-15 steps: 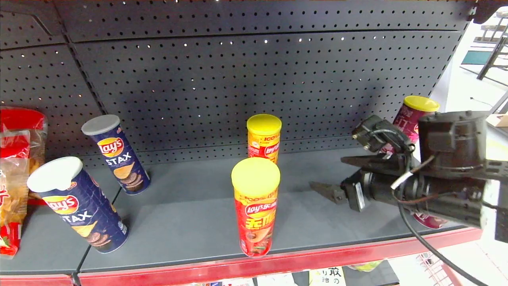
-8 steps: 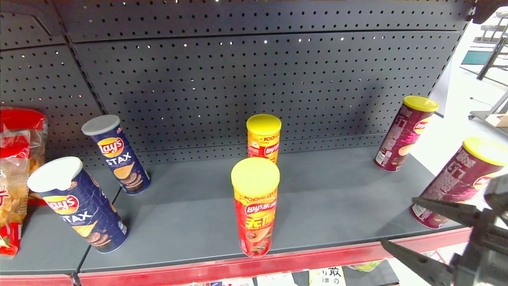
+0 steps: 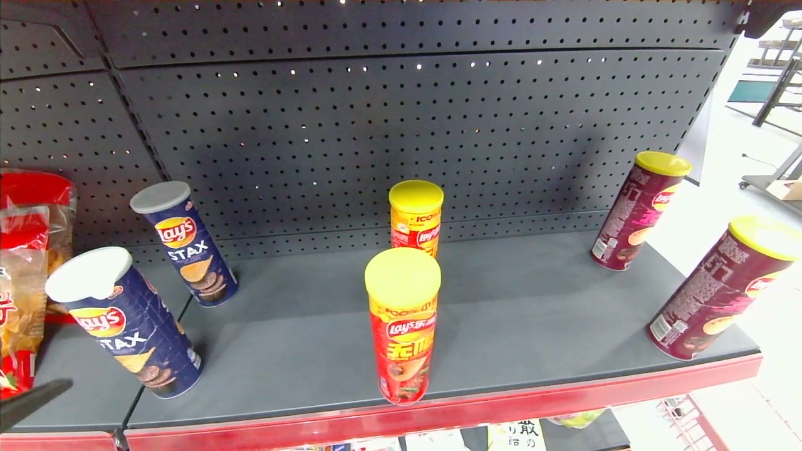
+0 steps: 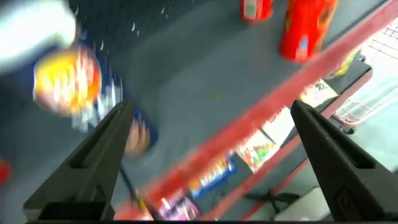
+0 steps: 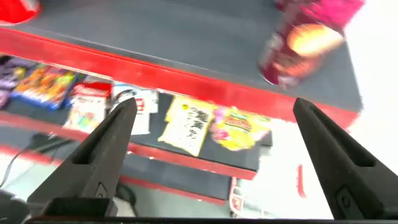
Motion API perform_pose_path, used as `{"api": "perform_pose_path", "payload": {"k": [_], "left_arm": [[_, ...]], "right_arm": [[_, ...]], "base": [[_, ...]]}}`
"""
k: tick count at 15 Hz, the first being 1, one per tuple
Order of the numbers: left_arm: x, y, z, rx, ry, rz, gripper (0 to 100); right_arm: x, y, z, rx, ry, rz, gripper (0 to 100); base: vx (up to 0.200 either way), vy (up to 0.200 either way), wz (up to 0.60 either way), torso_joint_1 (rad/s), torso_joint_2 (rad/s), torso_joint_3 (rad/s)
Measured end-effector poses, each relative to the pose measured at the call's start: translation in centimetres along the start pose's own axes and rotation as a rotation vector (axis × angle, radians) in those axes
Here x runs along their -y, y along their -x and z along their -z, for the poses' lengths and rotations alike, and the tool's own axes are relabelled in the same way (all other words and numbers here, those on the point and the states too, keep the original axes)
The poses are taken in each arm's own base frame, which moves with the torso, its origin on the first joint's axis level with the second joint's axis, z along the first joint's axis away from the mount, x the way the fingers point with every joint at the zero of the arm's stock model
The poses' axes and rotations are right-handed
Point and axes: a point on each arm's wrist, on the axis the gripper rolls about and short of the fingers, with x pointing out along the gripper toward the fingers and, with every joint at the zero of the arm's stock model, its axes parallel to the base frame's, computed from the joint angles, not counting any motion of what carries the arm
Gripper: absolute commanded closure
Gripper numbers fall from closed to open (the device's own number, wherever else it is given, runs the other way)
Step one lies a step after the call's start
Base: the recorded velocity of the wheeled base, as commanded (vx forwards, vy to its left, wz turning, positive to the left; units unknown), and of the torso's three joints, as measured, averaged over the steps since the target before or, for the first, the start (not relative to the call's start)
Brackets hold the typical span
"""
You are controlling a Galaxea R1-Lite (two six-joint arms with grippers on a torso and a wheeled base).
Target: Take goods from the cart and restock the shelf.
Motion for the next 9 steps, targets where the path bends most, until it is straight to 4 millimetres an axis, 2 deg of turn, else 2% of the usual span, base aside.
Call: {"api": "perform_pose_path", "payload": {"k": [2, 4, 6, 9], "left_arm": [[-0.8, -3.4, -2.8, 0.002, -0.031, 0.067, 0], [-0.5, -7.0, -5.2, -0.011, -0.037, 0.134, 0], [0.5, -9.9, -6.4, -0.055, -0.015, 0.153, 0], [1.9, -13.2, -6.8, -0.139, 0.005, 0.133, 0]], "right_arm": [[0.0, 1.0, 1.6, 0.030, -0.014, 0.064, 0], [-0.2, 1.5, 2.6, 0.059, -0.025, 0.107, 0], [-0.2, 1.7, 2.9, 0.081, -0.031, 0.121, 0], [-0.3, 1.8, 3.1, 0.095, -0.034, 0.126, 0]], "base": [[0.000, 0.000, 0.00, 0.000, 0.00, 0.000], [0.000, 0.000, 0.00, 0.000, 0.00, 0.000], [0.000, 0.000, 0.00, 0.000, 0.00, 0.000], [0.000, 0.000, 0.00, 0.000, 0.00, 0.000]]}}
